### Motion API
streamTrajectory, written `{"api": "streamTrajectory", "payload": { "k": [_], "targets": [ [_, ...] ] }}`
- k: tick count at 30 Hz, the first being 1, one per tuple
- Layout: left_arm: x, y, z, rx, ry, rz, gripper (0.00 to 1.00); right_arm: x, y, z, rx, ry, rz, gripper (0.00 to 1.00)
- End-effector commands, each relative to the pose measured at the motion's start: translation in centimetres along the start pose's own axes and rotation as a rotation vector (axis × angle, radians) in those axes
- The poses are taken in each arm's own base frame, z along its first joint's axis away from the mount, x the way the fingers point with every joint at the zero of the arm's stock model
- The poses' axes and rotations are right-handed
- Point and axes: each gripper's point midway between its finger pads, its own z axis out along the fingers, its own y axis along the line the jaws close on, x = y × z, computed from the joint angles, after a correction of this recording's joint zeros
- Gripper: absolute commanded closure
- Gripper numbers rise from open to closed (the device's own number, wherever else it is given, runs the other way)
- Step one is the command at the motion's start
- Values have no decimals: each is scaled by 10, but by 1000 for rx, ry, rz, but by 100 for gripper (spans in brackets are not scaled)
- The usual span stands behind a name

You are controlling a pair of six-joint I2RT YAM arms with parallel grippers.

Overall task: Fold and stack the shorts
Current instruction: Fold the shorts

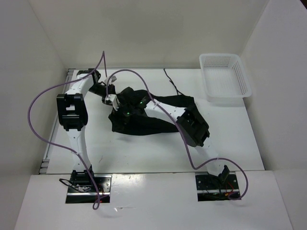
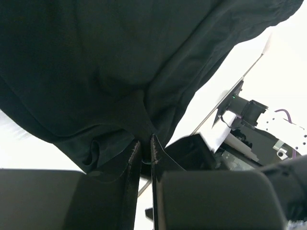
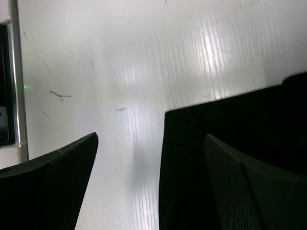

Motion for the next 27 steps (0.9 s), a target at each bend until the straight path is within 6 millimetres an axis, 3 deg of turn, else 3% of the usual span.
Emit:
{"api": "streamTrajectory", "payload": {
  "k": [1,3,10,18,24,27],
  "targets": [
    [-12,0,-5,7,-30,25,81,-37,10,15,-22,-102,-17,5],
    [-12,6,-5,7,-30,11,81,-38,5,19,-12,-104,-7,5],
    [-14,6,-6,-3,-36,18,80,-4,-9,43,1,-48,50,5],
    [-14,7,-7,-13,-41,25,80,-9,-23,40,91,-58,43,5],
    [-12,8,-6,-12,-35,18,80,4,-49,24,162,-48,108,5],
    [-12,8,-6,-12,-35,18,80,8,-52,20,169,-45,127,4]
  ]
}}
